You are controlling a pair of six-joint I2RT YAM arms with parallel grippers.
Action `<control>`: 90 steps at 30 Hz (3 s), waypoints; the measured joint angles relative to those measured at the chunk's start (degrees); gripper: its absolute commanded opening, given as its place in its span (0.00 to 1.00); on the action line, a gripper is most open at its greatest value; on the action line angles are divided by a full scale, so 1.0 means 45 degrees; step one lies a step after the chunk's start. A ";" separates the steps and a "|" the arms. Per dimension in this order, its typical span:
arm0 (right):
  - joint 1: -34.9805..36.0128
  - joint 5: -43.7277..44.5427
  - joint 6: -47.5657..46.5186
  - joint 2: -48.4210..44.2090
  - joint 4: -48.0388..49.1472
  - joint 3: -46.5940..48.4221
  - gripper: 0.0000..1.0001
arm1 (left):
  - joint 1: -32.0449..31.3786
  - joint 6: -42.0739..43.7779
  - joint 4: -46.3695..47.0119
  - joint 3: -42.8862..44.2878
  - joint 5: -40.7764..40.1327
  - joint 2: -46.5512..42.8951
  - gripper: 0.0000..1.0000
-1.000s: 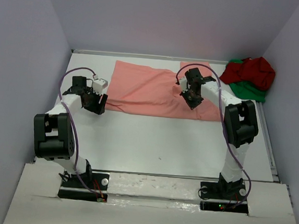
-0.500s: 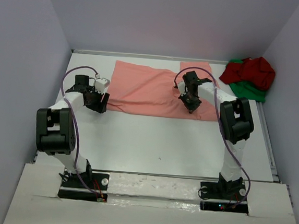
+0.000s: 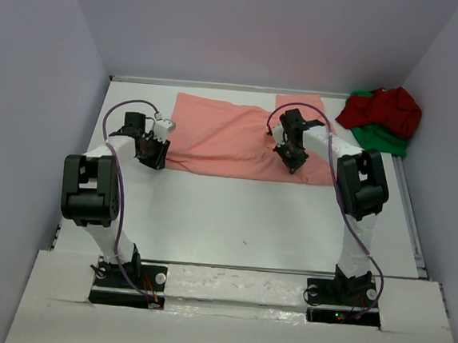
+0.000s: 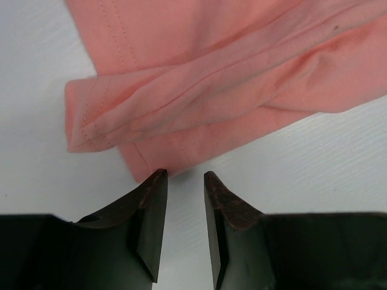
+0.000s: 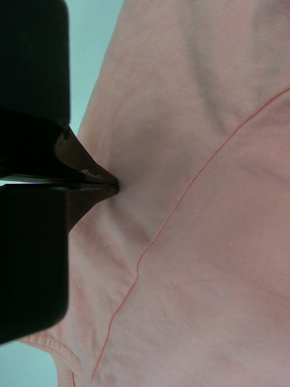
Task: Fold and stack the t-shirts
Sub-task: Fold the flattened tshirt in 1/3 of the way
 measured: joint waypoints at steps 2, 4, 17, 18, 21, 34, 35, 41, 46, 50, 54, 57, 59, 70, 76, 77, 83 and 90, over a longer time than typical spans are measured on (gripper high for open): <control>0.0000 0.0000 0.0000 0.0000 -0.0005 -0.0005 0.00 | -0.0058 -0.0029 0.0005 0.0068 -0.0049 0.0073 0.40; 0.0000 0.0000 -0.0005 0.0000 -0.0005 -0.0005 0.00 | -0.0097 -0.0068 0.0000 0.0068 -0.0126 0.0087 0.40; 0.0000 0.0000 -0.0010 0.0000 -0.0005 0.0000 0.00 | -0.0121 -0.0316 0.0325 0.0068 -0.1146 0.0092 0.36; 0.0000 0.0000 -0.0010 0.0000 -0.0010 0.0000 0.00 | -0.0121 -0.0321 0.0335 0.0068 -0.1180 0.0092 0.36; 0.0000 0.0000 -0.0015 0.0000 -0.0010 0.0000 0.00 | -0.0131 -0.0350 0.0359 0.0068 -0.1258 0.0136 0.35; 0.0000 0.0005 -0.0058 0.0000 -0.0010 0.0000 0.00 | -0.0306 -0.0369 0.0393 0.0131 -0.1384 0.0418 0.27; 0.0000 0.0005 -0.0058 0.0000 -0.0010 0.0000 0.00 | -0.0311 -0.0369 0.0393 0.0136 -0.1394 0.0418 0.25; 0.0000 0.0005 -0.0058 0.0000 -0.0019 0.0005 0.00 | -0.0340 -0.0423 0.0418 0.0141 -0.1520 0.0418 0.00; 0.0000 0.0010 -0.0058 0.0000 -0.0019 0.0005 0.00 | -0.0398 -0.0418 0.0427 0.0141 -0.1661 0.0418 0.00; 0.0000 0.0053 -0.0058 0.0000 -0.0024 0.0005 0.00 | -0.0398 -0.0418 0.0427 0.0141 -0.1724 0.0418 0.00; 0.0000 0.0189 -0.0058 0.0000 -0.0024 0.0005 0.00 | -0.0447 -0.0413 0.0427 0.0141 -0.1880 0.0413 0.00; 0.0000 0.0282 -0.0058 0.0000 -0.0024 0.0005 0.00 | -0.0636 -0.0393 0.0423 0.0141 -0.2195 0.0374 0.00; 0.0000 0.0301 -0.0058 0.0005 -0.0024 0.0005 0.00 | -0.0782 -0.0345 0.0393 0.0141 -0.2429 0.0296 0.00; 0.0034 0.0466 -0.0063 0.0053 -0.0044 0.0053 0.00 | -0.0942 0.0121 0.0272 0.0136 -0.3313 -0.0369 0.00; 0.0044 0.0525 -0.0068 0.0073 -0.0044 0.0083 0.00 | -0.0942 0.0316 0.0185 0.0136 -0.3589 -0.0384 0.00; 0.0044 0.0529 -0.0068 0.0083 -0.0049 0.0097 0.00 | -0.0947 0.0335 0.0185 0.0136 -0.3648 -0.0384 0.00; 0.0044 0.0563 -0.0112 0.0097 -0.0049 0.0112 0.00 | -0.0947 0.0471 0.0228 0.0010 -0.3968 -0.0393 0.00; 0.0044 0.0568 -0.0121 0.0097 -0.0053 0.0117 0.00 | -0.0952 0.0704 0.0267 -0.0345 -0.4435 -0.0539 0.00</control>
